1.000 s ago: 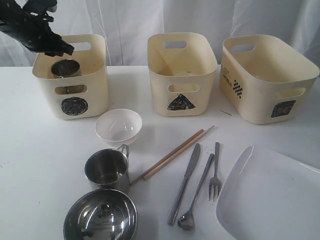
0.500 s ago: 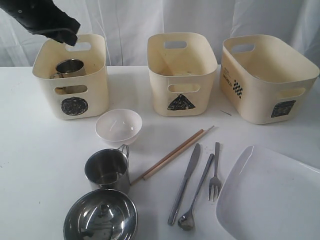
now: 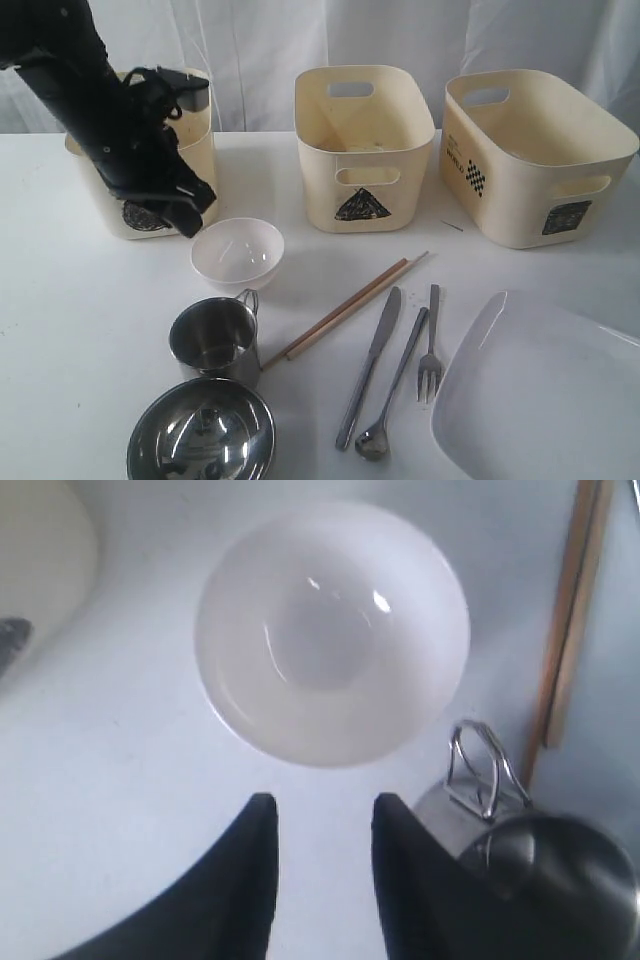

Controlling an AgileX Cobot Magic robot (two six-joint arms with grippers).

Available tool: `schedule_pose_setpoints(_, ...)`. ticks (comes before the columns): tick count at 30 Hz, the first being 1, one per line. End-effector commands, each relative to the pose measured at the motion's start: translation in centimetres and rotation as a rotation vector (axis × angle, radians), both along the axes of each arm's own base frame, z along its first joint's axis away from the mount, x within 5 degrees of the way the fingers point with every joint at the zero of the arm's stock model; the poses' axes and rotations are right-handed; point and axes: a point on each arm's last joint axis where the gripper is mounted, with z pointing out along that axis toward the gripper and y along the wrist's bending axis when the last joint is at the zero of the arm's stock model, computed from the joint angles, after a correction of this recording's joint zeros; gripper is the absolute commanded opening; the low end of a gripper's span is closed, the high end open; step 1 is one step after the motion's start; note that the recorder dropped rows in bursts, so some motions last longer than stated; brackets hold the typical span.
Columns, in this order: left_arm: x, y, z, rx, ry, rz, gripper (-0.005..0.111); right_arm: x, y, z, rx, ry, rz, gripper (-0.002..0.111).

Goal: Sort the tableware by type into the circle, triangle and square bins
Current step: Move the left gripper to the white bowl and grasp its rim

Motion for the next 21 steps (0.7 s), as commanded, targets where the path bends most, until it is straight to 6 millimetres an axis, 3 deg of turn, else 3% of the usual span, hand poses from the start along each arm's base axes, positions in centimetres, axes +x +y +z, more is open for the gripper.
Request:
schedule_pose_setpoints(1, -1.3, -0.4, -1.2, 0.005, 0.047, -0.014, 0.037, 0.0, 0.0, -0.1, 0.000, 0.001, -0.003, 0.000)
schedule_pose_setpoints(8, -0.6, -0.8, -1.2, -0.038, -0.031, 0.014, 0.037, 0.0, 0.0, -0.1, 0.000, 0.001, -0.003, 0.000)
schedule_pose_setpoints(15, 0.1, -0.8, -1.1, -0.067, -0.064, 0.137, 0.057, 0.0, 0.0, -0.1, 0.000, 0.001, -0.003, 0.000)
schedule_pose_setpoints(21, 0.7, -0.4, -2.9, -0.025, 0.002, 0.281, 0.060, 0.0, 0.0, -0.1, 0.000, 0.001, -0.003, 0.000)
